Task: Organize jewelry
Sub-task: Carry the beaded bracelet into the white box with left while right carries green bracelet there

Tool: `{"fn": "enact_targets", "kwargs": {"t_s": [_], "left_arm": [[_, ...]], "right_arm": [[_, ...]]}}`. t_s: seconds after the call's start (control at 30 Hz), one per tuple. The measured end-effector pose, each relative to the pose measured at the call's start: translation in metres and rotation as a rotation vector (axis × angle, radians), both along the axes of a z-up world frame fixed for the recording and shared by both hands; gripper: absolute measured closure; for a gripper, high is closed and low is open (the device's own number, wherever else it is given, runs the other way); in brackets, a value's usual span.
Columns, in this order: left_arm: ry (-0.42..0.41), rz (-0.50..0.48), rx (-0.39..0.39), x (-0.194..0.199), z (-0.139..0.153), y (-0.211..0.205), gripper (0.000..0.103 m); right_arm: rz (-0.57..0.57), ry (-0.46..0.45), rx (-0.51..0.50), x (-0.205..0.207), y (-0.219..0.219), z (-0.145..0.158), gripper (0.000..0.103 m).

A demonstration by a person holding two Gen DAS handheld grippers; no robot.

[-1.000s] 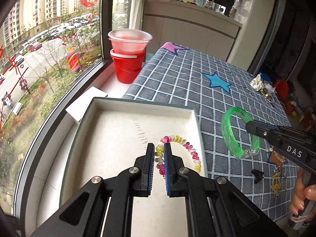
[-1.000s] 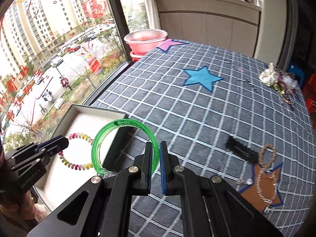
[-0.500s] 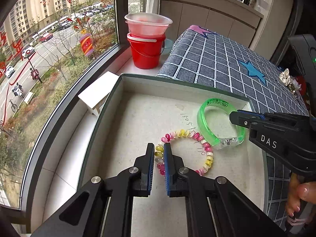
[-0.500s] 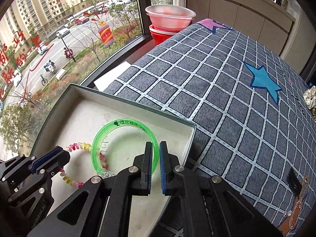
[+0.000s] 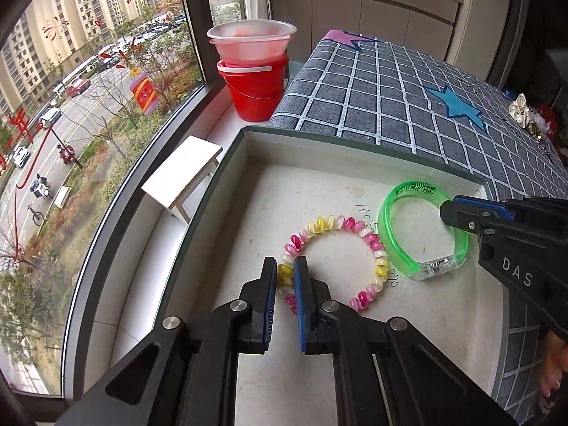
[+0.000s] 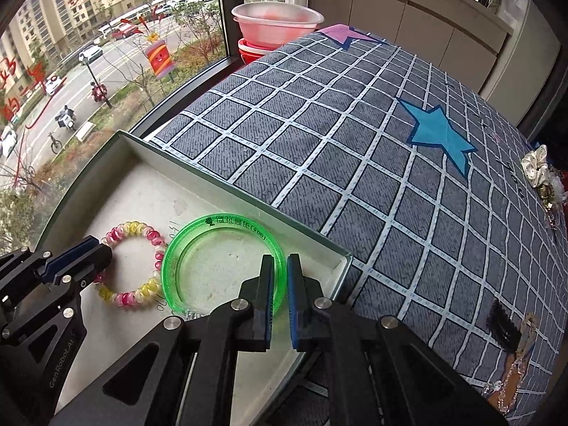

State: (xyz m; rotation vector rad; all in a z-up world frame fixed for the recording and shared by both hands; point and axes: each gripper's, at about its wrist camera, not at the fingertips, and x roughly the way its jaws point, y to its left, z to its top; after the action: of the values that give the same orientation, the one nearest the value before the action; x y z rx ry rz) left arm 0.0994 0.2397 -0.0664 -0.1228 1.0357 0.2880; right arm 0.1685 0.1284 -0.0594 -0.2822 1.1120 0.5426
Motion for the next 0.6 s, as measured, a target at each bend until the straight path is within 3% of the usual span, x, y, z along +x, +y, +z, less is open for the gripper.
{"fn": "enact_targets", "kwargs": {"t_s": [0.07, 0.1, 0.17, 0.23, 0.27, 0.3, 0.37, 0.53, 0.6], "left_arm": [[-0.006, 0.006, 0.005, -0.001, 0.002, -0.001, 0.085], [-0.007, 0.008, 0.001, -0.001, 0.003, -0.001, 0.085], [-0.015, 0.002, -0.012, -0.003, 0.006, -0.001, 0.085], [-0.023, 0.004, -0.009, -0.004, 0.008, -0.003, 0.083], [-0.026, 0.006, -0.006, -0.004, 0.010, -0.004, 0.049], [-0.032, 0.014, 0.002, -0.006, 0.012, -0.005, 0.000], [-0.079, 0.034, 0.047, -0.012, 0.021, -0.009, 0.000], [-0.114, 0.000, 0.047, -0.021, 0.039, -0.021, 0.000], [-0.147, -0.011, 0.060, -0.029, 0.048, -0.028, 0.000]], "right_arm": [[-0.008, 0.015, 0.035, 0.000, -0.004, 0.004, 0.084], [-0.013, 0.017, 0.055, -0.002, -0.005, 0.008, 0.069], [-0.022, 0.008, 0.099, -0.005, -0.010, 0.018, 0.050], [-0.034, -0.021, 0.126, -0.009, -0.016, 0.031, 0.046], [-0.037, -0.030, 0.140, -0.011, -0.020, 0.037, 0.046], [-0.043, -0.037, 0.153, -0.013, -0.024, 0.043, 0.045], [-0.056, -0.053, 0.173, -0.017, -0.034, 0.053, 0.042], [-0.088, -0.085, 0.196, -0.034, -0.067, 0.068, 0.033], [-0.118, -0.088, 0.212, -0.041, -0.086, 0.071, 0.023]]}}
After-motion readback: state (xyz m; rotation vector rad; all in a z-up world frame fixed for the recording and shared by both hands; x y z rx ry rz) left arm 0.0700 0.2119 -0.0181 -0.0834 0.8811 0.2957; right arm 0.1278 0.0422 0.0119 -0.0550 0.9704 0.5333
